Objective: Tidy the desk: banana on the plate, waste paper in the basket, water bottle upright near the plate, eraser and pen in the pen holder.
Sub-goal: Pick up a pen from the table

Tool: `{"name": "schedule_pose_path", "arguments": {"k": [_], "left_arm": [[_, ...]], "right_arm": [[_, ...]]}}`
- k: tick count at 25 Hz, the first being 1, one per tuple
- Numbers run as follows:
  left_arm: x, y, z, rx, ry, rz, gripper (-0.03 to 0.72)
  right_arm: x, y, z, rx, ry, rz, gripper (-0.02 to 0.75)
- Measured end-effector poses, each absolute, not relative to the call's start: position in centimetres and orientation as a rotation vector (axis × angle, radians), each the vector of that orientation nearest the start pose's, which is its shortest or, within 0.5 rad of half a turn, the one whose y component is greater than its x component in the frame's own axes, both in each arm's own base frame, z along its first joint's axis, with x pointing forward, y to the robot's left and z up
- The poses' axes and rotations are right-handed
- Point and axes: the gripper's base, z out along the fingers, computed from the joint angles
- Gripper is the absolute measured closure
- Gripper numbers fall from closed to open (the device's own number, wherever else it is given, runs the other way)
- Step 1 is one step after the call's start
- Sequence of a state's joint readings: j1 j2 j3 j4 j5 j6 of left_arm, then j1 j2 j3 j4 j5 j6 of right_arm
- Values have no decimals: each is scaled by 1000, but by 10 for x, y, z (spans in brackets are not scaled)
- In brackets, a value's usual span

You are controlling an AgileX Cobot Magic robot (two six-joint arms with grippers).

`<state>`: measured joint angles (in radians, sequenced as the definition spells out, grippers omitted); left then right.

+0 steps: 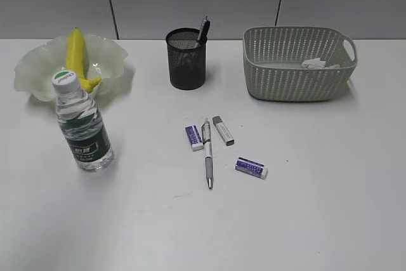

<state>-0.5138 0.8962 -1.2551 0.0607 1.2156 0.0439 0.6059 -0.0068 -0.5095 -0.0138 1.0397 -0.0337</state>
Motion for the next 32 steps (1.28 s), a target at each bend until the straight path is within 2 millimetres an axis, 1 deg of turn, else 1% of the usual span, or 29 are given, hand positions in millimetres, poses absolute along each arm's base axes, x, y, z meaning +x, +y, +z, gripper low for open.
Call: {"name": "schedule_pose_path", "arguments": {"k": [1,3,7,10,13,16,20,22,25,26,29,32], "left_arm": [[106,-54,422,641,2251,-157,368],[84,-42,398,643,2255,-156,369],[56,-26,351,640,2232,-169,369],[41,-18,312,644,2239,-170,371],[29,-13,288,634,2208,-200,373],[19,-9,286,609,2126,-240,374],[8,-3,288,585,2045,-258,375],[4,-1,288,576,2017,-264,377],[-2,3,288,564,1977,-272,384],[-3,4,288,560,1965,-275,386],[-8,6,288,551,1932,-282,393],[-8,6,288,551,1932,-282,396]], "right_arm": [[-5,-4,282,-636,1922,348,262],[-5,-4,282,-636,1922,348,262],[-4,-5,282,-635,1921,340,261],[-3,-5,282,-636,1923,328,261],[7,2,283,-664,1984,301,261],[28,16,291,-718,2024,268,261],[73,47,305,-755,2051,252,262],[99,66,312,-772,2090,248,262],[145,101,312,-805,2223,252,262],[158,111,315,-809,2243,259,262],[202,147,315,-811,2344,324,262],[245,186,300,-834,2492,389,261]]}}
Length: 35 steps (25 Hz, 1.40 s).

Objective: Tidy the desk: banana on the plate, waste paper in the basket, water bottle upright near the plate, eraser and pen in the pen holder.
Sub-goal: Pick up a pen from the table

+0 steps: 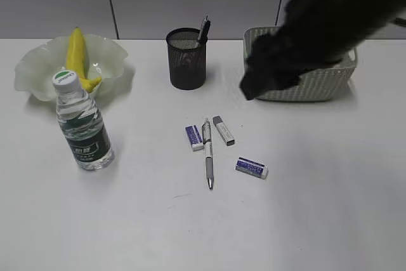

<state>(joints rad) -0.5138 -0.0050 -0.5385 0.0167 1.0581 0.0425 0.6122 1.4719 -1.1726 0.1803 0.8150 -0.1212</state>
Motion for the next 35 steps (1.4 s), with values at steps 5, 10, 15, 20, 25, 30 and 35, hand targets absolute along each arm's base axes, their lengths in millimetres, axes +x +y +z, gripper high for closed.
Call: {"name": "schedule_pose_path", "arguments": {"k": [5,10,15,20,25,30,35], "left_arm": [[-8,6,288,549,1932,-283,398],[-8,6,288,549,1932,-284,398],[-8,6,288,549,1932,-284,398],[-8,6,288,549,1932,-284,398],[-8,6,288,549,1932,-284,398],[-8,6,288,549,1932,-284,398],[-8,6,288,549,1932,-284,398]], "right_arm": [[294,242,263,-767,2791,394,261],[330,283,216,-620,3017,282,261],[348,300,171,-514,3105,223,261],[351,301,130,-502,3181,150,261],[351,300,102,-511,3233,83,280],[352,298,96,-554,3232,23,432],[357,302,103,-624,3191,54,629]]}}
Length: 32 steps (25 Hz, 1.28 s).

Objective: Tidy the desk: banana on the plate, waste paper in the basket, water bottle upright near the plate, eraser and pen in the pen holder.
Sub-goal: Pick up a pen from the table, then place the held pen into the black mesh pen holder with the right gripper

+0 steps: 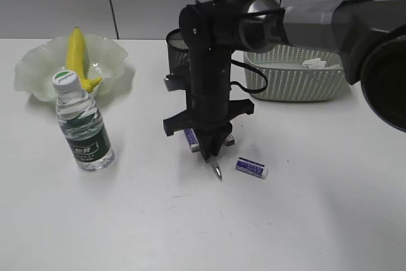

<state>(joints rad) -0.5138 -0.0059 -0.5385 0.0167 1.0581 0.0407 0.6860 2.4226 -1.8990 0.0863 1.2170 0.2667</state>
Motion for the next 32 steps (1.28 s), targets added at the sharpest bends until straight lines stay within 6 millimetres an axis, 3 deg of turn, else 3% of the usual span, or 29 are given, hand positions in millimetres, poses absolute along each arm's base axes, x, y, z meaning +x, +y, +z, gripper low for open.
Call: {"name": "schedule_pose_path", "arguments": {"k": [2,4,10,14,18,23,27,32], "left_arm": [[-8,6,288,548,1931,-284,398],[-8,6,288,548,1931,-284,398],[-8,6,288,548,1931,-284,398],[-8,6,288,548,1931,-284,398],[-8,6,288,548,1931,-284,398],[-8,6,288,548,1931,-284,398],[-8,6,288,548,1931,-284,398],[-8,6,288,547,1931,-285,398]], "right_arm": [[361,306,120,-630,3145,107,629],[363,309,150,-624,3088,174,628],[365,301,263,-623,2766,245,628],[377,306,292,-645,2489,300,628],[396,318,291,-657,2247,321,629],[425,331,259,-700,2029,272,629],[439,333,223,-730,2020,238,629],[454,322,194,-665,2077,236,628]]}}
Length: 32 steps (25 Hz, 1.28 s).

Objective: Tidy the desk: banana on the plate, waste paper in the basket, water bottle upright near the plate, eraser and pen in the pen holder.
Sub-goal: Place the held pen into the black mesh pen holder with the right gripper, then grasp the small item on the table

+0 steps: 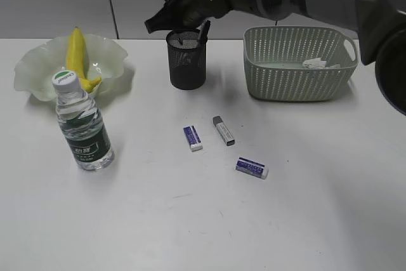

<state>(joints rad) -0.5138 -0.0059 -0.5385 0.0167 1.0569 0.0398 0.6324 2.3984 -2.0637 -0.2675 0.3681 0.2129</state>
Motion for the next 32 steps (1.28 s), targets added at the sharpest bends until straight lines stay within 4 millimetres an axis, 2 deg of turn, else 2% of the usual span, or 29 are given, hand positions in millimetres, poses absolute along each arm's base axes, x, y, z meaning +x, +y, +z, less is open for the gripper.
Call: {"name": "schedule_pose_path", "arguments": {"k": [3,7,9,13,17,20,24,26,32], "left_arm": [[-8,6,288,547,1931,-285,398],[-8,6,288,547,1931,-285,398],[-8,6,288,547,1931,-285,398],[-8,6,288,547,1931,-285,398],[-8,6,288,547,1931,-285,398],[-8,6,288,547,1931,-285,398],[-8,6,288,547,1931,-285,398],[-8,6,288,547,1931,-285,398],[-8,6,288,547,1931,-285,398]], "right_arm": [[462,315,184,-594,2106,256,628],[466,311,184,-571,2105,260,622],[466,311,184,-568,2103,263,567],[466,311,184,-562,2107,268,393],[463,308,188,-560,2140,248,336],[456,302,203,-555,2198,207,331],[440,286,245,-529,2290,137,330],[428,276,269,-515,2351,98,330],[385,247,321,-601,2542,7,335]]}}
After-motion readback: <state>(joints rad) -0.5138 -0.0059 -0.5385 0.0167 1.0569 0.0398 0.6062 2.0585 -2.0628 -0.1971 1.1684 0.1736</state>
